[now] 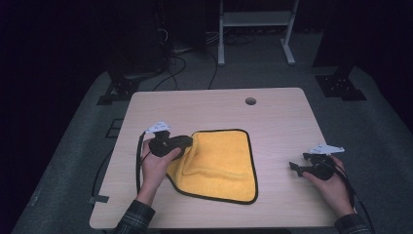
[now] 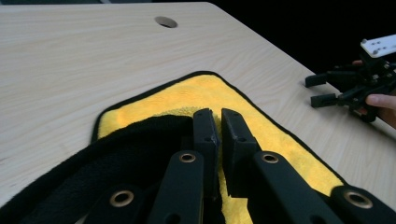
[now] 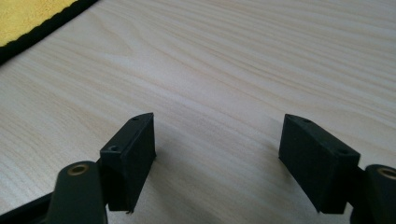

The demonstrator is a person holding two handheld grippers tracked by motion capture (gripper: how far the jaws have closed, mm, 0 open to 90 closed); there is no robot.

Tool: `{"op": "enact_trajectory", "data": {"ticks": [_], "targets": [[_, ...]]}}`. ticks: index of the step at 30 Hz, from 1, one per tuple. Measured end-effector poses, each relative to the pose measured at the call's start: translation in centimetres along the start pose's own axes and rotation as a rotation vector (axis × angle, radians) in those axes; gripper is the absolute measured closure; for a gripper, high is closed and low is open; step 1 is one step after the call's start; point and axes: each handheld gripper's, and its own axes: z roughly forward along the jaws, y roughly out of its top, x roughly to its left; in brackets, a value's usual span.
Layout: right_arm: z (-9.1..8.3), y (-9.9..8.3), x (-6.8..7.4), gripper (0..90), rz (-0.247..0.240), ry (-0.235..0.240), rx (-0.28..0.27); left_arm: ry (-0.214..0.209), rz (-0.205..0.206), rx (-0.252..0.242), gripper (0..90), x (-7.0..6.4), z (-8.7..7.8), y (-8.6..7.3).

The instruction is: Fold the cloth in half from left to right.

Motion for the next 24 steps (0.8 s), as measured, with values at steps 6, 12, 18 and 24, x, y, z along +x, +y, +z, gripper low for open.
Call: {"op": "enact_trajectory", "data": {"ticks": [6,12,18,24], "targets": [[0.0,0.0,0.0,25.9,0.0,0.0,0.0,-0.034,0.005,0.026,85.2,-1.1,2.0,0.6],[0.0,0.0,0.0,25.8,0.0,0.0,0.0,-0.065,0.014,0.049,85.2,-2.2,4.3,1.1],[0.0,0.0,0.0,25.8,0.0,0.0,0.0,-0.092,0.02,0.075,85.2,-3.4,6.6,1.6],[0.0,0.0,0.0,25.8,-0.001,0.0,0.0,-0.115,0.018,0.101,85.1,-4.4,9.2,1.8]]}}
